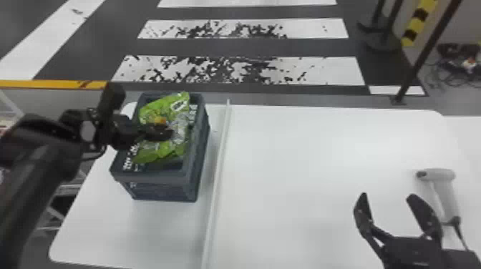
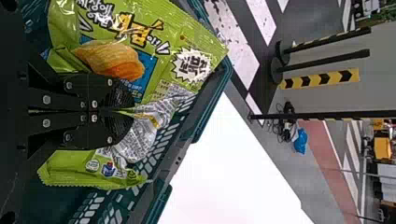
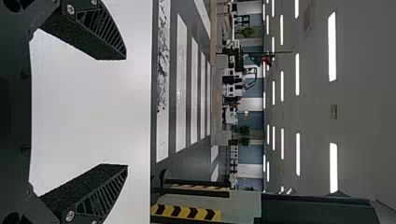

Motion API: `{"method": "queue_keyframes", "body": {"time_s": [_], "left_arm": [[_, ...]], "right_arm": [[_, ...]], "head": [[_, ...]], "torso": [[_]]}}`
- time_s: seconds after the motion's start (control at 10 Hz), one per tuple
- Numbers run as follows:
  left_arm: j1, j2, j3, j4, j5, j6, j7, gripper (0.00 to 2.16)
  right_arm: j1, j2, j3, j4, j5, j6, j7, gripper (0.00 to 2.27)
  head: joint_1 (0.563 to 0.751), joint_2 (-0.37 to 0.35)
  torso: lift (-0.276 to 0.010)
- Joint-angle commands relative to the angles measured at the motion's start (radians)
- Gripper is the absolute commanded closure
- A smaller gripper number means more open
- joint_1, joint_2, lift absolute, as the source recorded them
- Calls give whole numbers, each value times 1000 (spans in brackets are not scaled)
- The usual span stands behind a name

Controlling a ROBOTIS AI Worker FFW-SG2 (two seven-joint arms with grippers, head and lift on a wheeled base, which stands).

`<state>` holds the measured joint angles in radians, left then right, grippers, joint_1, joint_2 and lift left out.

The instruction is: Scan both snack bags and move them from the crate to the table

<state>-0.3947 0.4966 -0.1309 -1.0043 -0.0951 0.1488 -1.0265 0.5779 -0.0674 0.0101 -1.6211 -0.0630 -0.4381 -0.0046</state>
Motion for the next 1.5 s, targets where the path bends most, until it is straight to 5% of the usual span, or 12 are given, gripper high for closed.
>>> {"method": "queue_keyframes", "body": {"time_s": [0.0,0.7,1.1,1.4], "left_arm": [[3,0,19,0,43,-11,-11,2135],[56,-18,93,-142,256,65,-63,2135],[91,-119,47,-344,279,246,-26,2135],[88,-245,-62,-341,253,246,25,2135]], "right_arm": [[0,0,2,-3,0,8,0,107],[11,0,5,-29,5,29,0,107],[28,1,2,-51,6,29,-2,110],[30,6,1,-53,6,26,-2,113]], "head": [[695,91],[695,73],[695,-7],[695,-110]], "torso": [[-37],[-37],[-37],[-37]]}}
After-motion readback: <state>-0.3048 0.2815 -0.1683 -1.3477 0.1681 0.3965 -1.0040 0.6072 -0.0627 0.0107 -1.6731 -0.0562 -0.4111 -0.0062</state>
